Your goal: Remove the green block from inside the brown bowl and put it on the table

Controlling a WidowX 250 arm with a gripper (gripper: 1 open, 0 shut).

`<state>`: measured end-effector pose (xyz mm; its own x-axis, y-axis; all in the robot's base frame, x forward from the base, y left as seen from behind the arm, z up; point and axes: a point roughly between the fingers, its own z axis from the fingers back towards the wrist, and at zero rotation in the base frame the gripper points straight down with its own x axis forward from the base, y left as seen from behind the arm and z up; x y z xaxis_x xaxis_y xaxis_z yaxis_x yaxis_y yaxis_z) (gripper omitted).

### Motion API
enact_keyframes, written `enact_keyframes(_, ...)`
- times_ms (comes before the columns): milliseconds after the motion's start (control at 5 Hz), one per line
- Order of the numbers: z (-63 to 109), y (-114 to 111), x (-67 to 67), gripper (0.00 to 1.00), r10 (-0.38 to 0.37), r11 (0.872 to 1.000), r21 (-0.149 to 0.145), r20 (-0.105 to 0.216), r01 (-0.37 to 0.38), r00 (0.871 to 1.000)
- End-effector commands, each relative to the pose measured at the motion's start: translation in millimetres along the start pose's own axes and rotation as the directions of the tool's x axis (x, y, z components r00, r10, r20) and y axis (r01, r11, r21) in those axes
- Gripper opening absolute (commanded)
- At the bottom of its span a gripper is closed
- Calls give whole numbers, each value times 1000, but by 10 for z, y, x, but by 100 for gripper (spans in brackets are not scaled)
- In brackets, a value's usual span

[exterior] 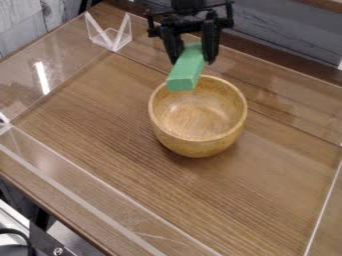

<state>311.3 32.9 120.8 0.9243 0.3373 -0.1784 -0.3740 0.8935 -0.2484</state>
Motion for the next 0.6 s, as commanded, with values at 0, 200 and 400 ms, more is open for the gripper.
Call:
enact_keyframes(0, 396, 82, 15, 0, -33, 999, 3, 115, 33, 993)
enact_keyframes(200, 554, 266, 56, 0, -48, 999, 17, 128, 46, 991)
enact_keyframes(400, 601, 379, 82, 0, -58, 998, 24, 144, 55, 988)
